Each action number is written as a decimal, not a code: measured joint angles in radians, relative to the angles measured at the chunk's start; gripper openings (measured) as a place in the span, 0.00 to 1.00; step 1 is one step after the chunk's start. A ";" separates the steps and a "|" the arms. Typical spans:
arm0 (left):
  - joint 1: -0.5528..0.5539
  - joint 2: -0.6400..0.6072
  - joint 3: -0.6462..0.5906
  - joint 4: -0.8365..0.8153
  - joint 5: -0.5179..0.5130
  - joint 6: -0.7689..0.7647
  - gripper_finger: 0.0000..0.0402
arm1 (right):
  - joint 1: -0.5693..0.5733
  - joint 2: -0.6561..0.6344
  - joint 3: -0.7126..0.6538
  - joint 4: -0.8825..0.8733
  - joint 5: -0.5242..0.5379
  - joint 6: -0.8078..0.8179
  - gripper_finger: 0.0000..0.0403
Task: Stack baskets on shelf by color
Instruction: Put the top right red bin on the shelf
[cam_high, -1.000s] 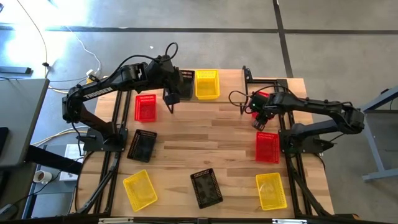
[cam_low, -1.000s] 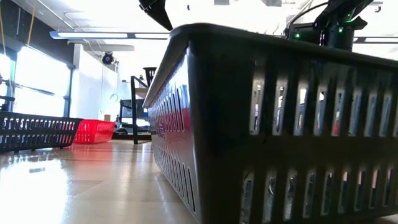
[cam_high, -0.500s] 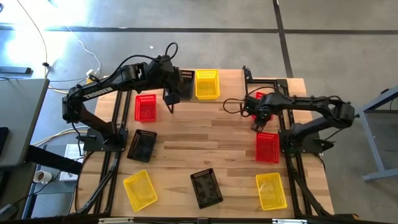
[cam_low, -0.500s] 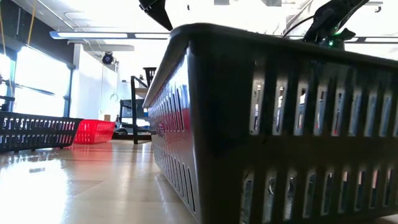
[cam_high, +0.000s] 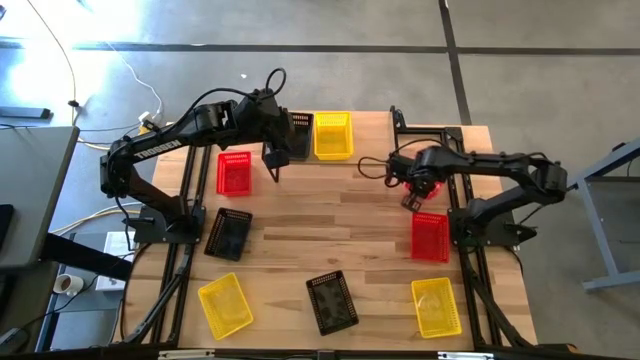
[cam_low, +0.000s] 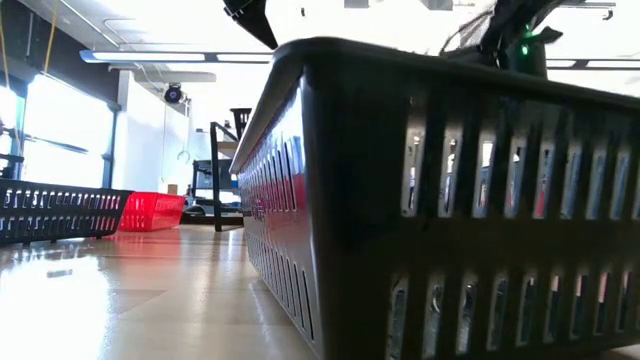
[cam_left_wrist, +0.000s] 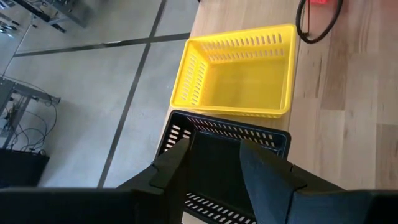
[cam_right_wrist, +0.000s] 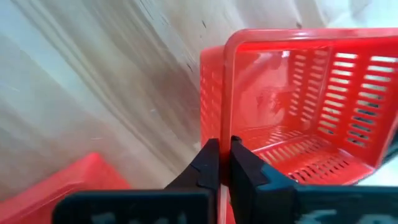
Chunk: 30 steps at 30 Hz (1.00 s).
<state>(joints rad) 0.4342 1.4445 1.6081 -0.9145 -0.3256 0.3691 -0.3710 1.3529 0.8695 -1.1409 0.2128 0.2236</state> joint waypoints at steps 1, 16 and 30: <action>0.000 0.000 0.000 0.000 0.000 0.000 0.33 | 0.009 0.000 0.021 -0.018 0.000 0.021 0.01; 0.000 0.000 0.000 0.000 0.000 0.000 0.33 | 0.091 0.000 0.381 -0.327 0.155 0.201 0.00; 0.000 0.000 0.000 -0.008 0.000 -0.175 0.33 | 0.028 0.000 0.678 -0.271 0.376 -0.187 0.00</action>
<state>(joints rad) 0.4343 1.4445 1.6081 -0.9221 -0.3256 0.1944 -0.3435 1.3525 1.5478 -1.4124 0.5889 0.0365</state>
